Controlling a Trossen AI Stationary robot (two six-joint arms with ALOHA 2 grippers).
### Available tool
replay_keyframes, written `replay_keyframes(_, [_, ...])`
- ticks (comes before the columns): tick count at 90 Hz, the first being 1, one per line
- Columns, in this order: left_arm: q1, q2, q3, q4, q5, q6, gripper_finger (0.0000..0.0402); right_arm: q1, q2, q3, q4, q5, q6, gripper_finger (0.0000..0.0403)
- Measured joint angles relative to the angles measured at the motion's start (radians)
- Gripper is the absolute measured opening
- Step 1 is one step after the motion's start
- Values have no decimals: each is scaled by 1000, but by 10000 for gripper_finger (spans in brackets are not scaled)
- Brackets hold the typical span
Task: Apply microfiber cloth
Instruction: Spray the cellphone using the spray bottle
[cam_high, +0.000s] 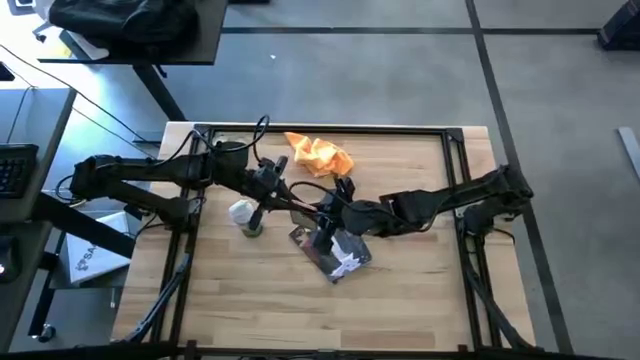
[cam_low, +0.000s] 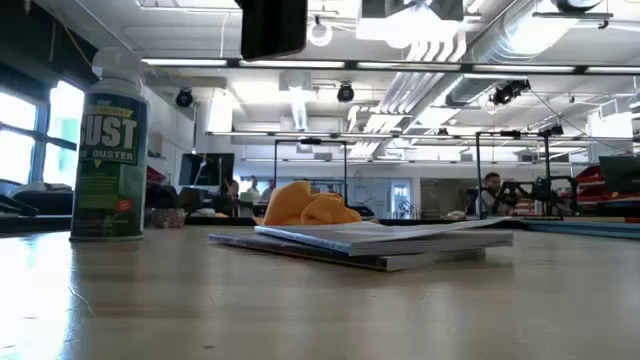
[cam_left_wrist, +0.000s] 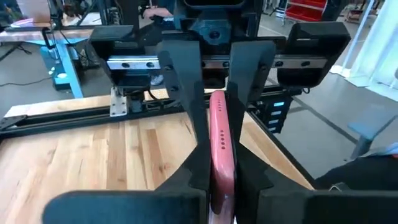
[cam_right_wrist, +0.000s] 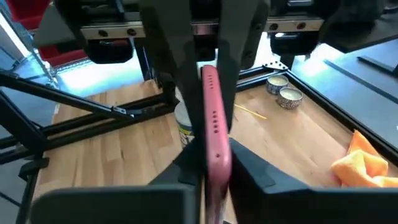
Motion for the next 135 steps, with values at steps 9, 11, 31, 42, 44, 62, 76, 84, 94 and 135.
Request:
replay_keyframes(9, [0,0,0,2,1,-3,32,-1,0,0,3,-1,-10,8])
replay_keyframes(11, [0,0,0,4,1,-8,36,-1,0,0,4,-1,-11,7])
replay_keyframes(31, [7,-12,2,30,-102,36,73,-2,0,0,0,56,-29,2])
replay_keyframes(42, [45,-51,2,-19,-153,71,91,-12,0,1,-36,75,-5,2])
replay_keyframes(44, [53,-59,2,-30,-152,71,94,-15,0,1,-51,70,6,2])
replay_keyframes(62, [123,-127,2,-218,-59,63,120,-40,17,0,-104,73,37,1])
replay_keyframes(76, [131,-174,2,-341,-11,90,123,-73,46,0,-94,142,23,0])
replay_keyframes(84, [129,-193,2,-371,3,88,120,-98,81,0,-91,155,16,0])
replay_keyframes(94, [128,-206,2,-446,-74,77,113,-129,126,0,-60,149,11,0])
replay_keyframes(135, [110,-243,0,-684,-192,72,44,-249,153,0,13,67,-68,0])
